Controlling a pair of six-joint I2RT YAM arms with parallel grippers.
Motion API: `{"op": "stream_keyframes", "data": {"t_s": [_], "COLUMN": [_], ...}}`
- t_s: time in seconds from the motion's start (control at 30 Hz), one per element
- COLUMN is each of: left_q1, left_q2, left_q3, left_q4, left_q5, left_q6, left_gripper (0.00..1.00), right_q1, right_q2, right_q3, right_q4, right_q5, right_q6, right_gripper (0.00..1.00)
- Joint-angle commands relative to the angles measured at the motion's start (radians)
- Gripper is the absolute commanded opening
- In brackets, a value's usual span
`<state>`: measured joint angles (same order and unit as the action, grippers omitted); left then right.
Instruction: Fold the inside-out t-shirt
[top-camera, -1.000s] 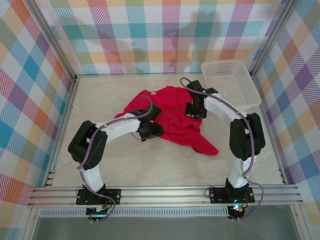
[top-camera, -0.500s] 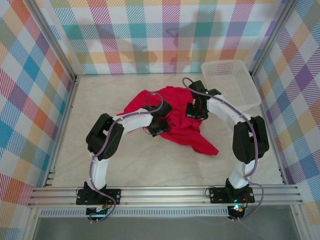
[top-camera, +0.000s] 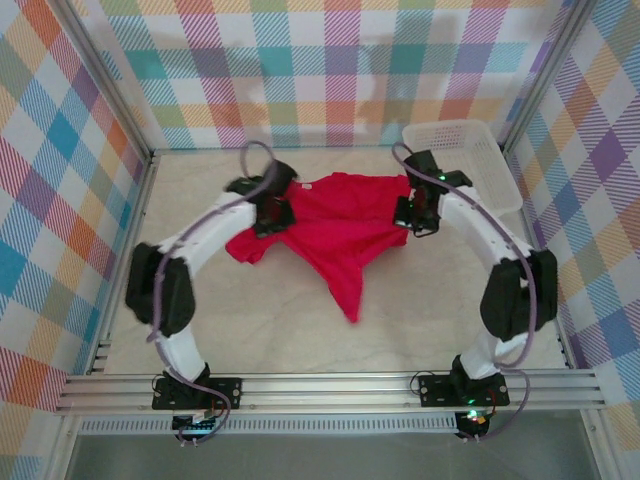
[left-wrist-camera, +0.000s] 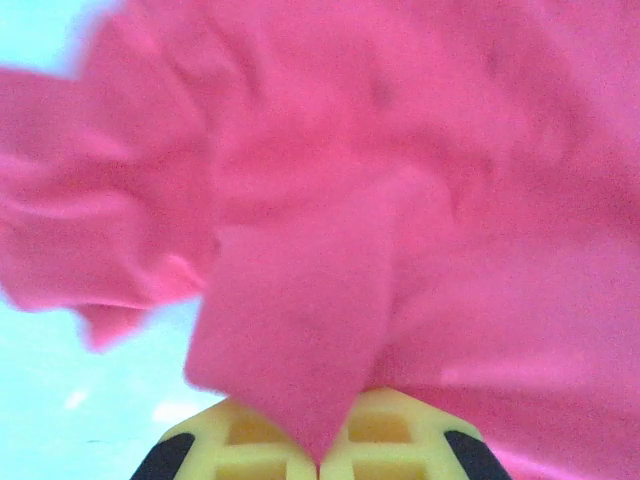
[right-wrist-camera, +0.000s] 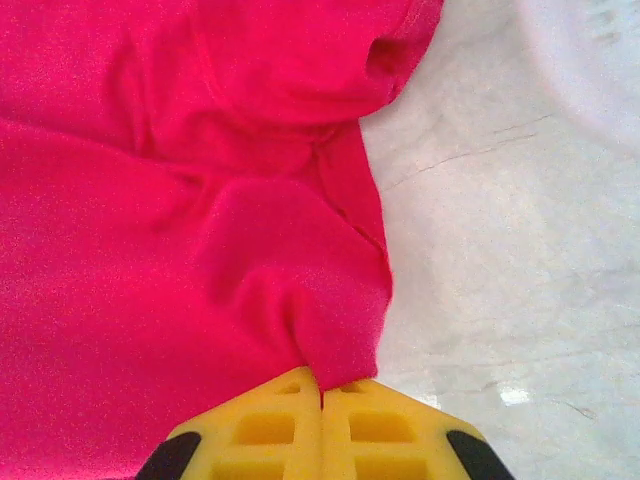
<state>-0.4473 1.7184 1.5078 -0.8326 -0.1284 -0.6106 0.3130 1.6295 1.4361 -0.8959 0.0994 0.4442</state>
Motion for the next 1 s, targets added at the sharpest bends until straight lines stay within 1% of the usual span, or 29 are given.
{"op": "stream_keyframes", "data": {"t_s": [0.0, 0.1, 0.2, 0.33, 0.43, 0.5, 0.6, 0.63, 0.7, 0.73, 0.77, 0.83, 0.9, 0.97], "left_q1": [0.054, 0.056, 0.056, 0.058, 0.067, 0.078, 0.101, 0.109, 0.119, 0.116, 0.112, 0.099, 0.087, 0.078], "left_q2": [-0.11, -0.139, -0.126, -0.031, 0.105, 0.215, 0.376, 0.405, 0.396, 0.358, 0.303, 0.18, 0.054, -0.044], "left_q3": [-0.058, -0.077, -0.111, -0.085, 0.064, 0.193, 0.429, 0.483, 0.503, 0.449, 0.371, 0.182, -0.023, -0.217], "left_q4": [-0.059, -0.041, 0.005, 0.025, -0.02, -0.048, -0.16, -0.193, -0.22, -0.211, -0.185, -0.118, -0.022, 0.093], "left_q5": [-0.014, 0.034, 0.084, 0.055, 0.019, 0.008, -0.043, -0.062, -0.073, -0.08, -0.08, -0.057, 0.023, 0.133], "left_q6": [0.085, 0.089, 0.085, 0.092, 0.122, 0.139, 0.15, 0.15, 0.152, 0.152, 0.152, 0.14, 0.122, 0.095], "left_gripper": [0.0, 0.0, 0.0, 0.0, 0.0, 0.0, 0.0, 0.08, 0.36, 0.49, 0.54, 0.56, 0.54, 0.51], "right_q1": [0.005, 0.005, 0.006, 0.006, 0.006, -0.003, -0.024, -0.03, -0.035, -0.034, -0.034, -0.033, -0.023, -0.001], "right_q2": [-0.112, -0.144, -0.137, -0.05, 0.082, 0.202, 0.394, 0.436, 0.459, 0.443, 0.407, 0.312, 0.213, 0.131], "right_q3": [-0.031, -0.039, -0.054, -0.047, 0.06, 0.198, 0.415, 0.47, 0.505, 0.484, 0.435, 0.28, 0.1, -0.077], "right_q4": [-0.057, -0.06, -0.036, 0.047, 0.089, 0.076, 0.028, 0.002, -0.026, -0.029, -0.015, 0.044, 0.122, 0.216], "right_q5": [-0.024, -0.083, -0.107, -0.143, -0.147, -0.132, -0.114, -0.102, -0.12, -0.129, -0.146, -0.192, -0.243, -0.303], "right_q6": [-0.015, -0.008, -0.002, 0.007, 0.002, -0.004, 0.001, 0.005, -0.004, -0.007, -0.006, 0.004, 0.022, 0.05], "right_gripper": [0.0, 0.0, 0.0, 0.0, 0.0, 0.0, 0.0, 0.09, 0.32, 0.37, 0.4, 0.43, 0.42, 0.39]}}
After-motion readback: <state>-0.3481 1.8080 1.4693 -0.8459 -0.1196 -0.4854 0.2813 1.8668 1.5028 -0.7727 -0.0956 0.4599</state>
